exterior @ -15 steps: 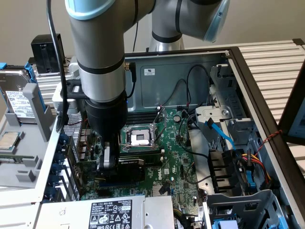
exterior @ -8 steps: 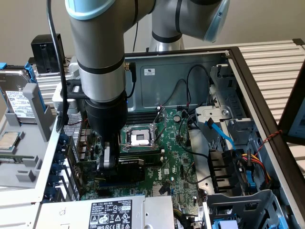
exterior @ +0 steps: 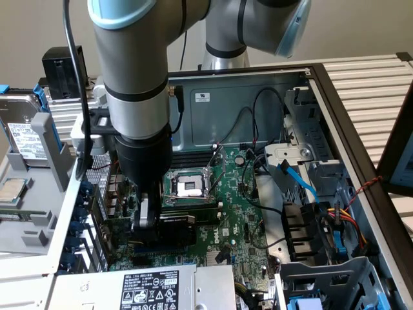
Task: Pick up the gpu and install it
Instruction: 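Insert the gpu into the slot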
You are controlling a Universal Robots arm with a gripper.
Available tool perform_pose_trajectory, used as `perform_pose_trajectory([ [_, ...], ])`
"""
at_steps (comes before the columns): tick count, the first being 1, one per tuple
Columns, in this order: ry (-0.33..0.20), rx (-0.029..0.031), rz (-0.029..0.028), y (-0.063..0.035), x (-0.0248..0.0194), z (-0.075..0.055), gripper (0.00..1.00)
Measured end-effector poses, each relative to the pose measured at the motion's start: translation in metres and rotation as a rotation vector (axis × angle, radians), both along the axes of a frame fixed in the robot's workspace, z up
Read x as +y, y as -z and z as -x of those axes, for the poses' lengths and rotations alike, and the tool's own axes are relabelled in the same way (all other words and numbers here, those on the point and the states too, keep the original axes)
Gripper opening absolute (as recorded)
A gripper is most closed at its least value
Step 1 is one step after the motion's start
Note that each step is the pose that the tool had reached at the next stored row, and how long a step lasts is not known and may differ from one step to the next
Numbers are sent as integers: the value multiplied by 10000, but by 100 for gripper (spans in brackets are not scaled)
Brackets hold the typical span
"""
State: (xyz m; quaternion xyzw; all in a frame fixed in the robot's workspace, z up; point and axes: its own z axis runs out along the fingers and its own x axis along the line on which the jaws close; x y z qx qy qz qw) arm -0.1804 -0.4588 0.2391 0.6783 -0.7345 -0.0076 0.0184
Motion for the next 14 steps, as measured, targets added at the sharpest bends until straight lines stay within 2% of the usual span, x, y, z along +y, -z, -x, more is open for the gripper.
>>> perform_pose_trajectory([
  [1,-2,0,0,-2,0,-1,36],
  [2,-3,2,3,-6,-1,-1,42],
  [6,-4,1,12,-47,-1,-2,42],
  [14,-3,-2,96,-379,1,-1,42],
])
